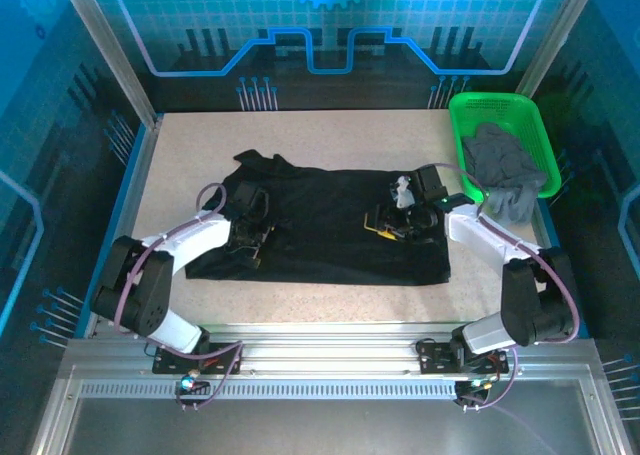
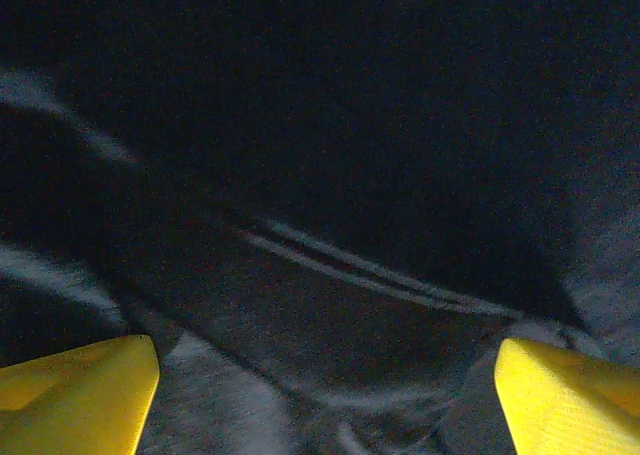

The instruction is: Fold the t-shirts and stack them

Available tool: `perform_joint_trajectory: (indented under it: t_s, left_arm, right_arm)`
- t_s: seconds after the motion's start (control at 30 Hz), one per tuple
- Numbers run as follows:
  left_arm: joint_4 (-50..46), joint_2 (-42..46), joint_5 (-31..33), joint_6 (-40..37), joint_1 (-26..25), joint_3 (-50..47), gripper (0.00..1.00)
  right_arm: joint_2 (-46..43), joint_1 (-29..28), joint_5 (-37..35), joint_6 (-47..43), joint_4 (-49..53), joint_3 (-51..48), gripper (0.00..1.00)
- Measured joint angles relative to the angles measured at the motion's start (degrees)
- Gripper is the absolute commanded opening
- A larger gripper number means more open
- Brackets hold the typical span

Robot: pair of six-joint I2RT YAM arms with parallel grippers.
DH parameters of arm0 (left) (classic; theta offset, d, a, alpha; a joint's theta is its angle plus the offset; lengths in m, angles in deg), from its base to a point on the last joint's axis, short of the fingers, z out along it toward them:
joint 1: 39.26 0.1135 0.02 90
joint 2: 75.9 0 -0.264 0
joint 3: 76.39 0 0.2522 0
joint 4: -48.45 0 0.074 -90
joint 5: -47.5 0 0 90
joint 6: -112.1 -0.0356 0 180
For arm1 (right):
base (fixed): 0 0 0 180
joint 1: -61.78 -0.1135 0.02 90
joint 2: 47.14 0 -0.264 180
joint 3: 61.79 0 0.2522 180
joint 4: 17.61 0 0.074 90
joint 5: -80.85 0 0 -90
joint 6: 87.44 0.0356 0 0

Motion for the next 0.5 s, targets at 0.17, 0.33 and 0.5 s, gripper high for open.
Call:
perform_joint_trajectory:
  t_s: [0.17,0.33,0.5]
  left_arm:
    - [4.0,-1.2,0.1,2.2,0.3,0.9,0.87]
    - [5.0,-1.7,0.3,2.4,1.4,1.3,0.86]
    - [5.2,-3.6,0.8,1.7,3.9,2.1,0.85]
  right_arm:
    - [0.1,-0.4,0.2,-0.1,0.0,0.2,0.51]
    - [-0.5,-0.4,0.2,-0.1,-0.1,-0.2,0.51]
    - [-1.2,-0.4,0.2,-0.1,-0.1,-0.7,0.51]
